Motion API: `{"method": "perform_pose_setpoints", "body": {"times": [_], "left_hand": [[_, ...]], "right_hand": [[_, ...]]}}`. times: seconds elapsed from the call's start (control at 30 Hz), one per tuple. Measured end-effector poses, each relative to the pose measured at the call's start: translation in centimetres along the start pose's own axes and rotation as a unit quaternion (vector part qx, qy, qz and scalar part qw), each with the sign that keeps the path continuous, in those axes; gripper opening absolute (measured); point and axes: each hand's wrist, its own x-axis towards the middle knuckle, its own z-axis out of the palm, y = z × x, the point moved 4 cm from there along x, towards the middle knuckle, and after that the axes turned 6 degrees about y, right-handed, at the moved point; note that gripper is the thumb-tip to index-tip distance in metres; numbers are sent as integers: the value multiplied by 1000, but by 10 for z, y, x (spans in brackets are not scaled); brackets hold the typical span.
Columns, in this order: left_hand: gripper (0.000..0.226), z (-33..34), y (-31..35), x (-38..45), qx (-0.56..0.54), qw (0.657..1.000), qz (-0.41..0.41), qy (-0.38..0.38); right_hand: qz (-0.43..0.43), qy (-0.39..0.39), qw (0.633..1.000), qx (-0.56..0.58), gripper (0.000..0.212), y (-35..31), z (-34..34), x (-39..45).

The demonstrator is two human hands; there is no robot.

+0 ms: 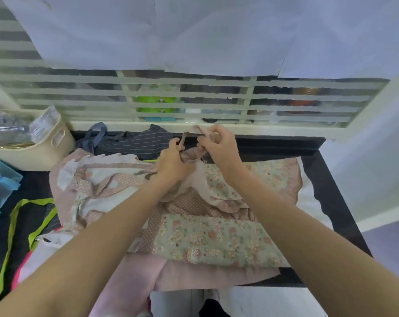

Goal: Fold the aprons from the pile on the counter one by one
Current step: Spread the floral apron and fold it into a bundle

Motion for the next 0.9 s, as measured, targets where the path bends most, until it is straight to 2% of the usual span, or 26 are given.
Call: {"method": "perform_pose_setpoints", "body": {"times": [0.07,0.13,0.2,0.23,0.3,0.37,0.43,0.5,0.57,0.6,0.63,0.67,0.7,0.73,0.77,0.8,0.83,0.9], "left_hand": [[48,-6,-7,2,81,996,-1,37],[35,-16,-11,-5,200,974,95,50],[41,-19,-18,-10,270,933,223,78],[48,-19,-24,-11,282,920,258,84],[48,-25,-36,-10,264,935,229,62],[27,-43,-45,-7,205,964,151,79],[18,-68,-43,-3,137,974,73,164],[15,-80,-29,4,10,982,10,188],[12,-79,-3,9,-197,974,-30,108],[15,-77,13,9,-270,961,-32,45],[21,-74,28,5,-286,957,-19,-34],[29,-67,40,1,-244,961,8,-134],[37,-53,44,-4,-141,958,46,-247],[43,-40,40,-11,-12,934,80,-348],[44,-30,30,-15,97,903,104,-406],[42,-26,20,-16,155,886,114,-422],[37,-23,11,-15,166,886,116,-416],[30,-27,-5,-12,196,887,119,-400]], "right_hand": [[18,85,993,85,8,-11,-18,5],[58,169,976,120,9,-12,-45,12],[105,238,954,151,15,1,-73,16],[135,270,936,180,17,11,-85,15],[192,313,900,236,16,35,-105,13],[258,303,895,203,18,58,-115,12],[363,235,894,114,33,84,-113,6],[439,160,883,52,49,104,-106,-8],[477,104,872,14,61,122,-99,-21],[486,83,870,-3,63,127,-96,-26],[486,70,871,-21,63,133,-95,-29],[475,59,877,-53,62,134,-95,-29],[447,51,886,-114,60,136,-99,-27],[403,45,892,-199,54,133,-101,-22],[334,42,893,-297,45,131,-104,-14],[253,21,887,-385,31,128,-104,-5],[180,-27,870,-458,23,125,-100,0],[83,-192,799,-564,50,133,-80,0]]}}
